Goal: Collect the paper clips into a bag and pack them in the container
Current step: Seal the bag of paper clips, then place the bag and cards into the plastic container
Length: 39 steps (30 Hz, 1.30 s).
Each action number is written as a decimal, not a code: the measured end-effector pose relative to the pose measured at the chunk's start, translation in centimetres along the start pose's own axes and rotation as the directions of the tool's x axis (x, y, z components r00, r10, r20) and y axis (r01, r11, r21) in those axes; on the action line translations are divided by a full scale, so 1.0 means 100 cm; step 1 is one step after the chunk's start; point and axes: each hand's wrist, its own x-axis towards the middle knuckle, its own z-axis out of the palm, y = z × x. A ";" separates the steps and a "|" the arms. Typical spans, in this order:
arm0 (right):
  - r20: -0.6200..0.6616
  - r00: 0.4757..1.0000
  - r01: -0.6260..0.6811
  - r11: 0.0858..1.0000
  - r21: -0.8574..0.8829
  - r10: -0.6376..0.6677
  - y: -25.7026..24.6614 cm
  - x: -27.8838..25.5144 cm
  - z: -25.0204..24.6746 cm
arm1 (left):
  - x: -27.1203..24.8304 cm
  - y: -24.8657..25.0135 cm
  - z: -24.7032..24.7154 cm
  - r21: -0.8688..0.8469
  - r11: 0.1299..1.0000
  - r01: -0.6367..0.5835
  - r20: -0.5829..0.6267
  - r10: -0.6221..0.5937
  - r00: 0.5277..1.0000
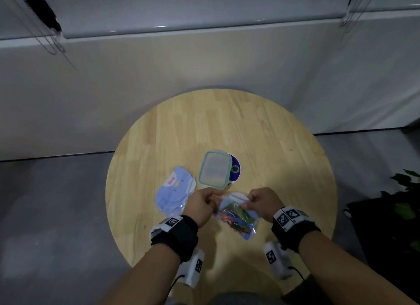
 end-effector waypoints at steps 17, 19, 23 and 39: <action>-0.215 0.883 -0.341 0.885 0.318 0.418 0.048 0.030 -0.009 | 0.028 -0.049 -0.038 0.097 0.978 0.186 -0.221 -0.162 0.962; -0.186 0.883 -0.353 0.870 0.344 0.432 0.050 0.030 -0.009 | 0.039 -0.041 -0.033 0.014 0.983 0.182 -0.275 -0.171 0.946; -0.171 0.901 -0.333 0.889 0.315 0.399 0.052 0.027 -0.010 | 0.057 -0.026 -0.020 -0.107 0.967 0.230 -0.287 -0.252 0.924; 0.095 0.995 0.022 0.998 0.066 -0.028 -0.014 0.026 0.031 | -0.035 -0.068 -0.006 -0.121 0.935 0.334 -0.117 -0.348 0.930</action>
